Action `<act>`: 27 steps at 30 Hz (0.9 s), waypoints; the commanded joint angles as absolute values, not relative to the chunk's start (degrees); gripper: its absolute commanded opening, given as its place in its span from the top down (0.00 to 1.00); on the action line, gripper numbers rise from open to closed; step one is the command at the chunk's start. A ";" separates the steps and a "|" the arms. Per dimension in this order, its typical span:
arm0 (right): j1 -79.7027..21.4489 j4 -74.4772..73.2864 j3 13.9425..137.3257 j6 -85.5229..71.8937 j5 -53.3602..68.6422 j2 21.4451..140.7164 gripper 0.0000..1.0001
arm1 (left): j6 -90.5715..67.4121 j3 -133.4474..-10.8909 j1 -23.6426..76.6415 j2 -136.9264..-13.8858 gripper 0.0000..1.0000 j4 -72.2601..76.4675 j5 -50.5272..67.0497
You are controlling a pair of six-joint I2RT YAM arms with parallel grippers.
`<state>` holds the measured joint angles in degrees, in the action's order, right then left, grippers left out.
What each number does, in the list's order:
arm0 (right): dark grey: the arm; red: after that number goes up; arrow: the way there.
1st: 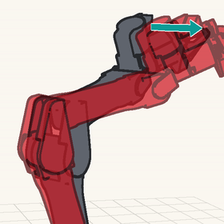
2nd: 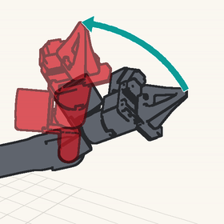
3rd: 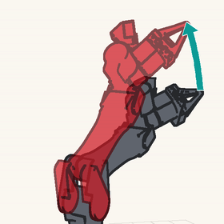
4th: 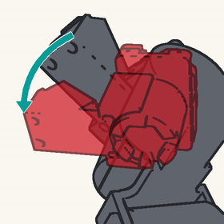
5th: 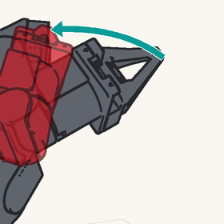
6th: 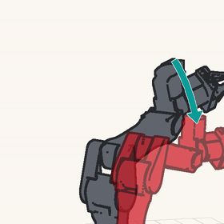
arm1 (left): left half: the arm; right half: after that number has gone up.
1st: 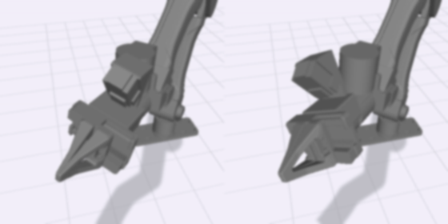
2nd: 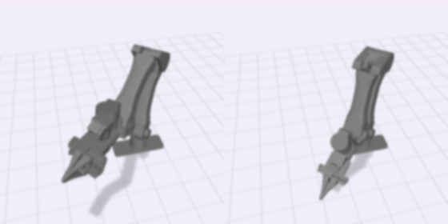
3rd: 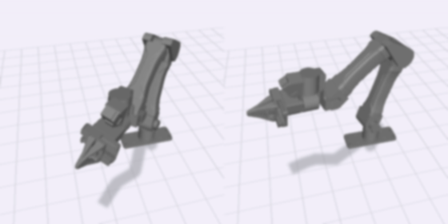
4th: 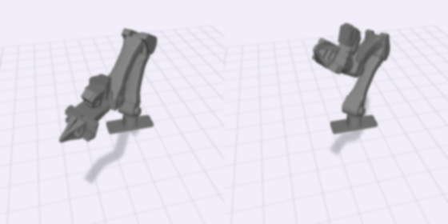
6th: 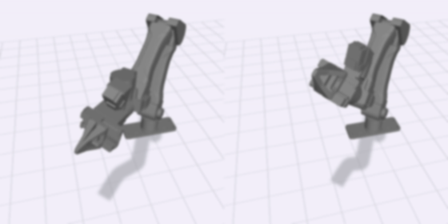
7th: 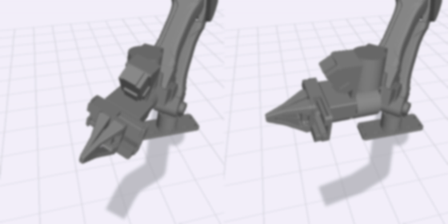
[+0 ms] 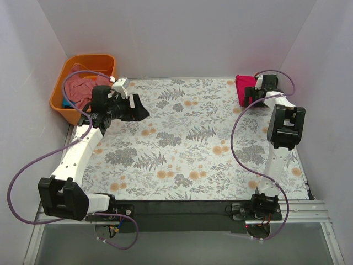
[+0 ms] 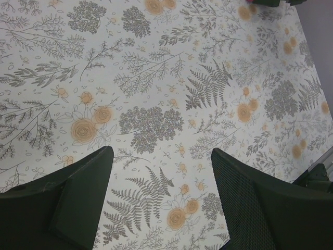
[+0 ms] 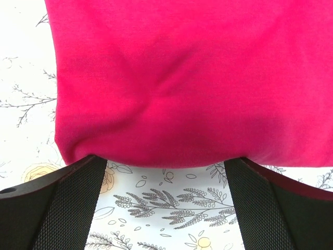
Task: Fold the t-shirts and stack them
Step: Neatly place the folded tshirt to the corner, then reset both grippers
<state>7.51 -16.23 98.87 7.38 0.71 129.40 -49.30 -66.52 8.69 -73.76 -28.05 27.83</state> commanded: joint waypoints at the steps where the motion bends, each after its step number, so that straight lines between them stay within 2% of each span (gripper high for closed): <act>1: 8.00 -18.01 100.02 10.81 3.07 128.59 0.02 | -47.37 -69.08 8.26 -74.09 0.24 -29.96 28.21; 8: 8.00 -25.04 102.22 17.57 7.47 116.82 0.02 | -46.58 -79.44 8.26 -83.05 0.20 -41.03 27.68; 15: 7.47 -37.78 99.85 23.55 14.06 101.02 0.02 | -44.74 -79.63 8.26 -84.55 0.15 -39.29 29.89; 18: 6.16 -42.27 92.33 24.08 17.04 95.56 0.02 | -44.65 -79.28 8.26 -84.90 0.14 -40.34 30.50; 21: 3.70 -43.59 81.53 23.47 19.59 84.86 0.02 | -44.47 -74.64 8.26 -82.19 0.14 -39.12 31.29; 27: -4.30 -43.51 63.57 19.34 23.81 70.96 0.02 | -42.63 -62.59 8.35 -77.00 0.13 -39.38 25.94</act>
<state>-1.69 -40.47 68.97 21.61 19.59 74.94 -44.56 -66.32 8.67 -81.71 -38.30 28.51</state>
